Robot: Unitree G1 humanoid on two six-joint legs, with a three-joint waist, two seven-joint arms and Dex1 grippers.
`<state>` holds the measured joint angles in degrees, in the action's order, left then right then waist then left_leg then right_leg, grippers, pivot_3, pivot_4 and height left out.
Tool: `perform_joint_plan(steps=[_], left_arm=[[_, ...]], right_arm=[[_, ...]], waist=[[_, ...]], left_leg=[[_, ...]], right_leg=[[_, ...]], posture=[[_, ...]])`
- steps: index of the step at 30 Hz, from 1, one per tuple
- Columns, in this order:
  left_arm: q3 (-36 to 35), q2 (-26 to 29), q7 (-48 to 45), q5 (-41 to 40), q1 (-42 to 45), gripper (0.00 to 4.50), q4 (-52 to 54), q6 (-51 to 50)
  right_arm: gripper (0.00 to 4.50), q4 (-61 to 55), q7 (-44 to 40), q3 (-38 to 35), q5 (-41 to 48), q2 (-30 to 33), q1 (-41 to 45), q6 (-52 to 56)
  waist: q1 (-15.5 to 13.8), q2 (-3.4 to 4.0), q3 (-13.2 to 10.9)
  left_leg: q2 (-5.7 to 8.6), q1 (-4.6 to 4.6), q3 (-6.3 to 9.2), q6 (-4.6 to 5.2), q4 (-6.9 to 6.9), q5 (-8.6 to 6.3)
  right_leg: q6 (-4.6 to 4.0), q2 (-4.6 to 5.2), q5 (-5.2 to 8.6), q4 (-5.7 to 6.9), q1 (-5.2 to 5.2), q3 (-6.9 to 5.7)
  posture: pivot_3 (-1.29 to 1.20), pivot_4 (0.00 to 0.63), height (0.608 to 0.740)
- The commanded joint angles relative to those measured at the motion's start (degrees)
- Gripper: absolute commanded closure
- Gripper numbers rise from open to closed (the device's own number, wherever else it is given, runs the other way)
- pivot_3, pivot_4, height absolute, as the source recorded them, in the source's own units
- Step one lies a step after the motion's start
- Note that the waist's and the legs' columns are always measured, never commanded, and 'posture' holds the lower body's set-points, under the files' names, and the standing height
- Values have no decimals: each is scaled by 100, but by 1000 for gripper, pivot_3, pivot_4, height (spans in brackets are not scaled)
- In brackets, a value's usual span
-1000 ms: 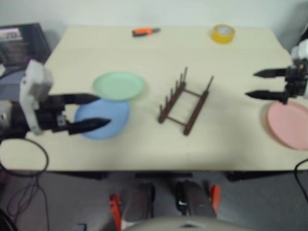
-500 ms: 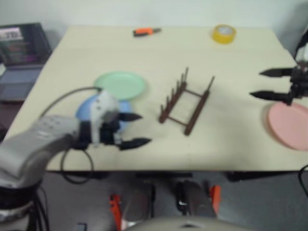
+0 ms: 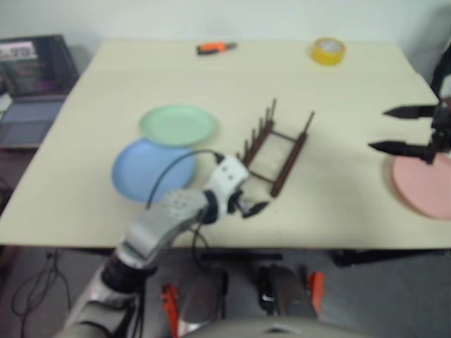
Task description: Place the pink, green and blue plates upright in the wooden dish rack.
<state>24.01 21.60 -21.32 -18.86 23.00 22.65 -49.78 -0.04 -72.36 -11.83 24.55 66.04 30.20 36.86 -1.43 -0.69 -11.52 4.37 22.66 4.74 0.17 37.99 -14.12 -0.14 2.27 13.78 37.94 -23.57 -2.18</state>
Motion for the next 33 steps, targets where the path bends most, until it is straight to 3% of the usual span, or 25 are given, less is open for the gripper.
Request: perform_joint_plan(steps=[1, 6, 16, 22, 25, 33], left_arm=[[298, -285, 239, 511, 182, 62, -292, 248], [338, -923, 546, 802, 75, 62, -796, 284], [473, -1235, 376, 1097, 35, 62, -1019, 393], [742, -1488, 326, 1455, 333, 62, -1762, 476], [693, -1588, 327, 1559, 410, 579, -2002, 529], [516, -1431, 54, 1673, 495, 3242, -2132, 705]], right_arm=[[0, -181, 73, -185, 104, 119, 85, 8], [0, -208, 97, -185, 143, 174, 98, 39], [0, -241, 151, -233, 201, 376, 4, 62], [0, -310, 209, -294, 221, 374, -72, 83], [0, -326, 229, -328, 228, 388, -81, 92], [0, -405, 341, -443, 246, 328, -244, 62]], waist=[[5, 0, 0], [-3, 1, 0], [-1, 3, 2], [-7, 5, 6], [-5, 10, 10], [5, 27, 24]], left_leg=[[0, 0, -2, 0, 0, 0], [0, -2, -7, 0, -2, 0], [-2, -12, -10, 1, 2, 0], [-2, -13, -12, 2, 6, 0], [-2, -15, -12, 2, 6, 0], [-8, -29, -18, 4, 5, 1]], right_leg=[[1, 0, -1, 0, 1, 2], [2, 0, -1, -4, 1, 8], [9, -2, -6, -3, 12, 9], [20, -2, -12, -7, 16, 11], [22, -2, -13, -10, 19, 10], [27, -4, -15, -7, 32, 10]], posture=[[0, 150, 740], [0, 150, 740], [0, 150, 740], [0, 150, 740], [0, 150, 740], [0, 150, 740]])
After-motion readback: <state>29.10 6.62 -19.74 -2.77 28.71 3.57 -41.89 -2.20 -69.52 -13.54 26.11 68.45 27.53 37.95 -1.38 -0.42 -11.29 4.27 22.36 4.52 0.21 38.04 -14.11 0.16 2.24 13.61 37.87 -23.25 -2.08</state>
